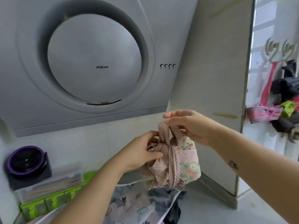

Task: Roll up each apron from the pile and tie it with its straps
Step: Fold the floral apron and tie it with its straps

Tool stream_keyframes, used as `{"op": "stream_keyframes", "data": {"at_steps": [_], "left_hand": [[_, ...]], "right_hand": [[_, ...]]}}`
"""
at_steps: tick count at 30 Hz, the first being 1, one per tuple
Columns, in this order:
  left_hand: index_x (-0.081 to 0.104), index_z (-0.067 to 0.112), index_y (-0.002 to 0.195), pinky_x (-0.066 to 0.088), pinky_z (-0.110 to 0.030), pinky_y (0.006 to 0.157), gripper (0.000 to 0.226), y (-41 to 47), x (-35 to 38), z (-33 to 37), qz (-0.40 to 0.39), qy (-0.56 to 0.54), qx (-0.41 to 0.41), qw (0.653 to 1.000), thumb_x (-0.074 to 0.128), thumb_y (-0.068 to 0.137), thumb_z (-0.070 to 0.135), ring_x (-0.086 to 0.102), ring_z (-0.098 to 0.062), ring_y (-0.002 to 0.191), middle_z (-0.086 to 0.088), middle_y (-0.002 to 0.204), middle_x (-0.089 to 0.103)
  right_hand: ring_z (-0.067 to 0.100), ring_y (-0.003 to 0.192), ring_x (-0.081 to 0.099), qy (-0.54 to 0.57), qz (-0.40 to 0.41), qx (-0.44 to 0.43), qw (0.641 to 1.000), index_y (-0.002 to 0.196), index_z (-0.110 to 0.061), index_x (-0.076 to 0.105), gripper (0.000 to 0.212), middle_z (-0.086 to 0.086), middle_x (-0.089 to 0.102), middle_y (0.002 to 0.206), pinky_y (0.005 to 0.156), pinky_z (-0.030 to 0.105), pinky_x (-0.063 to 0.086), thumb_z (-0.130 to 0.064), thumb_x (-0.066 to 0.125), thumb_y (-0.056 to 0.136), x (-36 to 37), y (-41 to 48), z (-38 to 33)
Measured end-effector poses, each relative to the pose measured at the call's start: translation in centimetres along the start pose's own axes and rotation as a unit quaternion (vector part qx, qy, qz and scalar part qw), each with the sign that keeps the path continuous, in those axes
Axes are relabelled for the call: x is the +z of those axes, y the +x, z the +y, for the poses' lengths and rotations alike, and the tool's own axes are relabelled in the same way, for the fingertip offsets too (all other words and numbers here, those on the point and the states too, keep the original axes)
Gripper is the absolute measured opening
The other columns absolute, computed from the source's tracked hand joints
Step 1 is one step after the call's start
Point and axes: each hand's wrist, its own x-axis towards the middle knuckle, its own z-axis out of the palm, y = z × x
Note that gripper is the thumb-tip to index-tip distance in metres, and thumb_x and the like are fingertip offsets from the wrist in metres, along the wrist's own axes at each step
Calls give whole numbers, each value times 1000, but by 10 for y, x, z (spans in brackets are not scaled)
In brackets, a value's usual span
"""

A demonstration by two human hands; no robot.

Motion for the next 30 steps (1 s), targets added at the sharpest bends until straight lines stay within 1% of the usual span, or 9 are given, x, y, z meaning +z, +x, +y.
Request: {"op": "stream_keyframes", "data": {"at_steps": [2, 4, 6, 9, 12, 15, 18, 26, 30], "left_hand": [[48, 34, 127, 39, -36, 105, 51, 10, 15, 25, 106, 171, 15, 979, 71, 83, 27, 50, -7, 118, 16, 126, 54], [55, 25, 119, 40, -32, 93, 44, 17, 29, 49, 295, 320, 86, 896, 73, 79, 22, 54, -18, 108, 7, 115, 57], [60, 21, 100, 41, -27, 73, 26, 23, 46, 67, 385, 317, 144, 855, 73, 77, 15, 57, -18, 84, 7, 93, 58], [57, 26, 106, 50, -27, 68, 24, 41, 70, 89, 262, 143, 47, 953, 66, 85, 33, 59, -8, 78, 14, 90, 60], [50, 31, 117, 53, -33, 87, 56, 64, 87, 101, 142, -21, -1, 990, 70, 70, 55, 63, -6, 97, 11, 108, 63], [44, 27, 120, 51, -37, 91, 66, 83, 104, 117, 119, -130, -21, 984, 70, 64, 49, 62, -9, 102, 9, 111, 63], [41, 21, 115, 46, -20, 72, 38, 99, 115, 130, 165, -136, -14, 977, 63, 83, 23, 60, -4, 92, 4, 104, 61], [62, 8, 94, 46, -27, 58, 24, 142, 124, 127, 175, -199, -16, 964, 41, 90, -3, 61, -17, 70, -7, 77, 68], [67, 4, 94, 55, -32, 80, 29, 157, 111, 115, 104, -359, -83, 924, 38, 97, 0, 70, -20, 87, -9, 92, 74]], "right_hand": [[12, 71, 48, -20, 7, -19, 1000, 93, -17, 65, 12, 1, 58, 81, 61, 23, 34, -8, 64, 86, -19, -9, -2], [12, 69, 46, 7, 25, -29, 999, 95, -16, 65, 13, 2, 58, 82, 60, 25, 32, -6, 61, 87, -37, -16, -3], [14, 69, 46, 52, 54, -30, 997, 97, -14, 66, 14, 4, 58, 83, 62, 26, 32, -6, 58, 89, -52, -22, -6], [11, 58, 48, 128, 68, -1, 989, 104, -13, 64, 17, 4, 58, 72, 60, 24, 31, -15, 52, 92, -75, -33, -13], [20, 70, 55, 194, 39, 48, 979, 126, -1, 53, 41, 9, 58, 81, 67, 27, 39, -19, 48, 89, -90, -41, -20], [42, 105, 51, 239, 28, 53, 969, 138, 5, 39, 57, 24, 53, 120, 91, 39, 45, -15, 44, 85, -107, -48, -24], [42, 136, 28, 248, 16, 39, 968, 141, 9, 29, 59, 28, 28, 146, 116, 47, 22, -13, 40, 88, -118, -50, -27], [39, 135, 26, 122, -36, 29, 991, 141, 11, 22, 56, 35, 22, 143, 113, 42, 28, -6, 42, 92, -134, -55, -42], [28, 107, 64, -138, -29, -13, 990, 121, 0, 57, 29, 19, 65, 117, 91, 35, 54, -12, 49, 96, -155, -67, -53]]}}
